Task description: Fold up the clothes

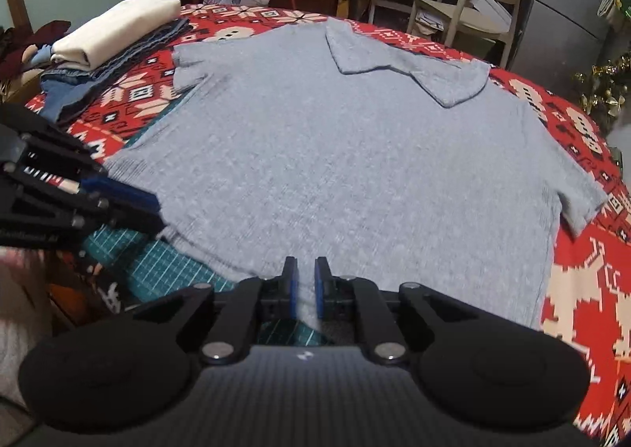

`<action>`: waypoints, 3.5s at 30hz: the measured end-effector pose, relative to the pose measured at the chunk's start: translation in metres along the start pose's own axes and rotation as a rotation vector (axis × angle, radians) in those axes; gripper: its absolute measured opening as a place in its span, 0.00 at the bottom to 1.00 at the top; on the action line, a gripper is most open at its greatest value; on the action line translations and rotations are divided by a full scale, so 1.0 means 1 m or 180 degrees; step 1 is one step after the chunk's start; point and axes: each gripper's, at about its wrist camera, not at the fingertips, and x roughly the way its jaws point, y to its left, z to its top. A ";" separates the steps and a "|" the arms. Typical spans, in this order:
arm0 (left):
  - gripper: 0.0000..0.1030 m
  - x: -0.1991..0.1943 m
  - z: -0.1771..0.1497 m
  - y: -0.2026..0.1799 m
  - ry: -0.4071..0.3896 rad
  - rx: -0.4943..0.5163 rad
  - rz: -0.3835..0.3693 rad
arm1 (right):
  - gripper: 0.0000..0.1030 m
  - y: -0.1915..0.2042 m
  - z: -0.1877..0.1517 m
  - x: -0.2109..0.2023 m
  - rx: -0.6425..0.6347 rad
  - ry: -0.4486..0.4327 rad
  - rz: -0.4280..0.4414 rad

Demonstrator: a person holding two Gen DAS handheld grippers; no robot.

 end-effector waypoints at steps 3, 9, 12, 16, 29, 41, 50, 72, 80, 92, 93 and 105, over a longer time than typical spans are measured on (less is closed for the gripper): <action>0.10 -0.004 0.000 -0.003 0.0020 0.0013 -0.0004 | 0.13 0.003 -0.007 -0.006 -0.0004 0.0029 0.0028; 0.10 -0.012 0.012 -0.009 -0.0218 0.0058 -0.0047 | 0.13 -0.008 -0.006 -0.024 0.0178 -0.0113 0.0051; 0.10 -0.001 0.018 -0.009 -0.0172 0.0022 -0.0050 | 0.13 -0.020 -0.002 -0.018 0.0258 -0.0085 -0.0048; 0.10 0.011 0.014 -0.010 -0.0036 0.0075 0.0003 | 0.13 -0.032 -0.010 -0.008 0.0433 0.0052 -0.0018; 0.10 -0.015 0.004 -0.019 -0.0049 0.0379 -0.0009 | 0.15 -0.029 -0.014 -0.043 0.0060 -0.0075 -0.0040; 0.16 -0.001 -0.011 -0.048 0.0203 0.1970 0.0410 | 0.17 -0.052 -0.011 -0.039 -0.0867 0.0311 -0.0232; 0.27 0.007 -0.013 -0.060 0.0020 0.2102 0.0685 | 0.21 -0.031 -0.039 -0.044 -0.1212 0.0267 -0.0226; 0.29 0.015 -0.031 -0.072 -0.0114 0.2803 0.1259 | 0.22 0.021 -0.044 -0.016 -0.2148 0.0170 -0.0699; 0.29 0.023 -0.029 -0.071 -0.0158 0.2747 0.1505 | 0.22 0.030 -0.048 -0.011 -0.2252 0.0091 -0.0878; 0.08 0.017 -0.018 -0.058 -0.0123 0.2740 0.1473 | 0.05 0.009 -0.047 -0.015 -0.2089 -0.0062 -0.0865; 0.08 0.014 -0.014 -0.057 -0.0126 0.2786 0.1440 | 0.05 0.006 -0.042 -0.019 -0.2083 -0.0113 -0.0844; 0.07 0.011 0.084 -0.023 -0.0119 0.3674 0.1435 | 0.05 -0.054 0.062 -0.032 -0.2746 -0.0430 -0.0829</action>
